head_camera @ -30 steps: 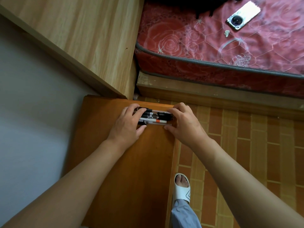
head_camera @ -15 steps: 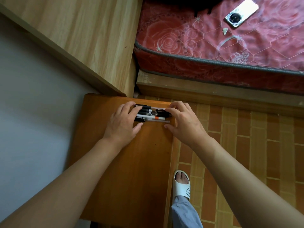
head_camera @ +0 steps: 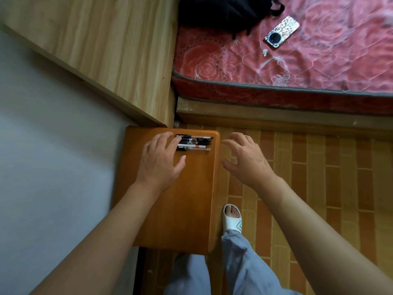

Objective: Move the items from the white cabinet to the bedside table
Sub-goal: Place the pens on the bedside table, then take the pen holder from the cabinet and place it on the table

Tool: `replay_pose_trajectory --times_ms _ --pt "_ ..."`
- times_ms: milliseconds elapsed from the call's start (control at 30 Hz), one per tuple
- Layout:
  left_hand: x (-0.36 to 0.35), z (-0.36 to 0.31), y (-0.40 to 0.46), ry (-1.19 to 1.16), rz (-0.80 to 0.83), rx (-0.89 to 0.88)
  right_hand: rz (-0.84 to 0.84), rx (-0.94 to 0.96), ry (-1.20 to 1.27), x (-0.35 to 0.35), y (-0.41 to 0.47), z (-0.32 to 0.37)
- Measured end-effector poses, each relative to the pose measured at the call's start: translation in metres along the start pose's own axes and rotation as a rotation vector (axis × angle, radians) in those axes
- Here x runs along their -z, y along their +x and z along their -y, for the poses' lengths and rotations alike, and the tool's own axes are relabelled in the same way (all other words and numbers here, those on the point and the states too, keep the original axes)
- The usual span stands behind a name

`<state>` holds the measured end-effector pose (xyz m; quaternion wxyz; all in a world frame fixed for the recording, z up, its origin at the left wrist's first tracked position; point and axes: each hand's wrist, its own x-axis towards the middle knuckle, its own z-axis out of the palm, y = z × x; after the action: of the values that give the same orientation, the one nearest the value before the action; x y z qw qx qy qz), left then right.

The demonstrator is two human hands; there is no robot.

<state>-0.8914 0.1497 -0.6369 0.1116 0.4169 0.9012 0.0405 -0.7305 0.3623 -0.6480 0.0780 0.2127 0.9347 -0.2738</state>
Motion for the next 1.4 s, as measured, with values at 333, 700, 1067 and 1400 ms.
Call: replay_pose_trajectory --times_ms 333,700,1067,1400 --pt "0.11 -0.088 -0.042 -0.019 0.0 -0.114 -0.059 -0.191 -0.076 0.106 -0.127 0.018" --pt "0.235 -0.191 -0.078 -0.047 -0.074 -0.497 -0.381 -0.602 -0.064 0.207 -0.306 0.073" --pt "0.339 -0.341 -0.146 -0.026 -0.149 -0.963 -0.696 -1.017 -0.037 0.264 -0.511 0.107" --pt "0.378 -0.47 -0.232 -0.024 -0.156 -1.207 -0.866 -1.314 0.008 0.284 -0.664 0.118"
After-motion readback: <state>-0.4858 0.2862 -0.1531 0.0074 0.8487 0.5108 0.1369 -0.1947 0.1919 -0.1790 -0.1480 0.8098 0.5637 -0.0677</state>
